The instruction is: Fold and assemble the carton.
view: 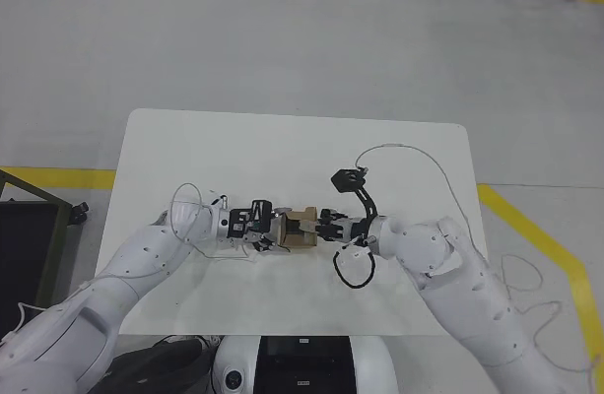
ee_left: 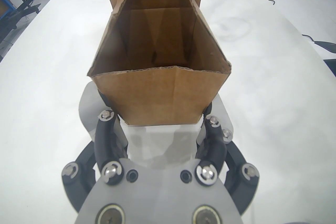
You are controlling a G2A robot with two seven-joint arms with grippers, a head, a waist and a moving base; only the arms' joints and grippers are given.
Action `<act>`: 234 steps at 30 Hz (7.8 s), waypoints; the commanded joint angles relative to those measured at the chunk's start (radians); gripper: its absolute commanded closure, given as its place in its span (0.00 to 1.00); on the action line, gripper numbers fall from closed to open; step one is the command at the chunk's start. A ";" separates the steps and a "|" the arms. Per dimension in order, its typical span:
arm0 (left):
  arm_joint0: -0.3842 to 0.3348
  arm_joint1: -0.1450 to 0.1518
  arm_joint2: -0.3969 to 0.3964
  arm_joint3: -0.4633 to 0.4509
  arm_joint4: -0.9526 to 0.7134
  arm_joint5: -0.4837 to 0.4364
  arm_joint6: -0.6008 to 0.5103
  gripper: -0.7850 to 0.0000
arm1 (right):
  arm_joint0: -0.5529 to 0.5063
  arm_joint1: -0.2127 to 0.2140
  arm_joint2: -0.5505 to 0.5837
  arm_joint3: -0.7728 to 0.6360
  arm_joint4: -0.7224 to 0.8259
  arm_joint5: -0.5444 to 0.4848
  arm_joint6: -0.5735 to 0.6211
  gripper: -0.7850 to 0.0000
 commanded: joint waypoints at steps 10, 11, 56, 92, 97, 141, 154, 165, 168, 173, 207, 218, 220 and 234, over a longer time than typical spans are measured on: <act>0.000 0.001 0.000 0.003 0.002 0.001 0.004 0.19 | 0.044 -0.020 -0.102 -0.040 -0.130 0.122 -0.016 0.38; 0.001 0.001 0.000 0.003 0.003 0.001 0.005 0.19 | 0.042 -0.021 -0.102 -0.046 -0.129 0.125 -0.019 0.38; 0.001 -0.003 0.005 -0.006 -0.007 -0.007 -0.031 0.17 | -0.041 0.007 0.010 -0.078 -0.056 0.112 -0.024 0.70; -0.005 0.002 0.005 0.014 0.006 -0.014 0.009 0.17 | 0.104 -0.057 -0.233 -0.072 -0.452 0.344 0.060 0.60; -0.004 0.003 0.007 0.015 0.011 -0.014 0.013 0.18 | 0.088 -0.059 -0.220 -0.079 -0.451 0.337 0.060 0.70; 0.001 0.009 0.014 0.017 0.019 -0.008 0.040 0.19 | 0.045 -0.115 -0.241 -0.052 -0.609 0.336 0.057 0.89; 0.001 0.012 0.016 0.007 0.024 -0.008 0.040 0.19 | 0.021 -0.120 -0.211 -0.094 -0.663 0.321 0.072 0.56; 0.002 0.009 0.019 0.005 0.016 -0.004 0.034 0.19 | 0.020 -0.134 -0.209 -0.078 -0.702 0.334 0.096 0.66; 0.001 0.009 0.019 0.005 0.017 -0.002 0.042 0.18 | 0.025 -0.139 -0.218 -0.064 -0.726 0.335 0.104 0.65; -0.004 0.009 0.020 0.003 0.017 -0.003 0.054 0.19 | 0.032 -0.148 -0.233 -0.053 -0.764 0.344 0.117 0.67; -0.011 0.013 0.031 0.023 0.036 0.005 0.117 0.20 | -0.059 -0.169 -0.098 -0.154 -0.746 0.324 0.148 0.40; -0.019 0.009 0.039 0.026 0.034 0.001 0.113 0.20 | -0.097 -0.172 -0.051 -0.181 -0.645 0.282 0.144 0.44; -0.020 0.007 0.041 0.027 0.033 -0.001 0.111 0.20 | -0.102 -0.171 -0.040 -0.182 -0.626 0.272 0.141 0.41; -0.027 0.002 0.048 0.036 0.027 -0.002 0.107 0.20 | -0.112 -0.170 0.016 -0.189 -0.576 0.261 0.143 0.50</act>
